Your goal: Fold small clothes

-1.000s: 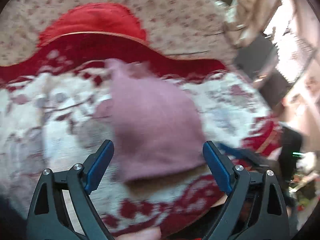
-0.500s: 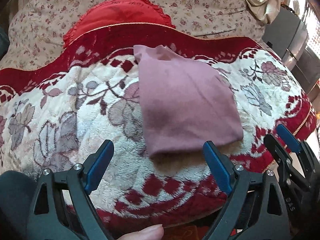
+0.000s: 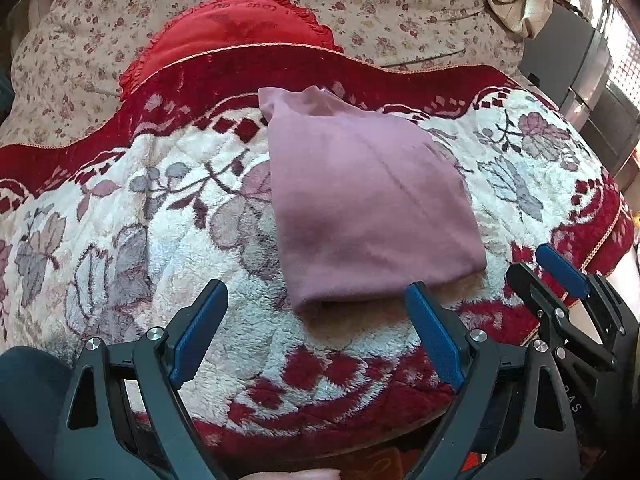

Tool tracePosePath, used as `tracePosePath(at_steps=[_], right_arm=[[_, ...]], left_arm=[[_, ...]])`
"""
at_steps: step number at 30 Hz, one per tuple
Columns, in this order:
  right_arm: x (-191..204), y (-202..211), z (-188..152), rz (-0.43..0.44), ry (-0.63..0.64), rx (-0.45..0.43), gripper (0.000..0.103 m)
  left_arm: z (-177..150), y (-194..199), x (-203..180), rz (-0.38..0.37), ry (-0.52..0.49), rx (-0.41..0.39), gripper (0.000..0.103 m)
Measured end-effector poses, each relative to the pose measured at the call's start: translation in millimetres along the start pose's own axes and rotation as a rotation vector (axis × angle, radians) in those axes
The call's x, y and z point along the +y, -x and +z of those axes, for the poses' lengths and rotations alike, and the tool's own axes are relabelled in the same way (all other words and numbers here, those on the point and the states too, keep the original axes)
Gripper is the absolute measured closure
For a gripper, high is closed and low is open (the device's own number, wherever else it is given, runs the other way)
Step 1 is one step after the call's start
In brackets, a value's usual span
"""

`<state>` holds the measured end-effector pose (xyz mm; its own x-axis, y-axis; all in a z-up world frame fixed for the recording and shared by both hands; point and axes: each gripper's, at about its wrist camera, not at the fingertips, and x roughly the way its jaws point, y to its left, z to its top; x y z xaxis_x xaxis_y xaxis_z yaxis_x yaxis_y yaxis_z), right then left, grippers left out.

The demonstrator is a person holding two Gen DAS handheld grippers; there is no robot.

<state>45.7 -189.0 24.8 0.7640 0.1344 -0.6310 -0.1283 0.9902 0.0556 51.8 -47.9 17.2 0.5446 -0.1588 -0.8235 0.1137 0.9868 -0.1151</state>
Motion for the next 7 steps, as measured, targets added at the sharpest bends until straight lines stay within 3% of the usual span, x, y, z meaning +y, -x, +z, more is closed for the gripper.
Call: tracePosePath(at_steps=[7], right_arm=[[1.7,-0.2,0.2,0.006,0.003,-0.001,0.057]], left_arm=[[-2.6,3.6,-8.9,-0.012,-0.045,-0.033,0.013]])
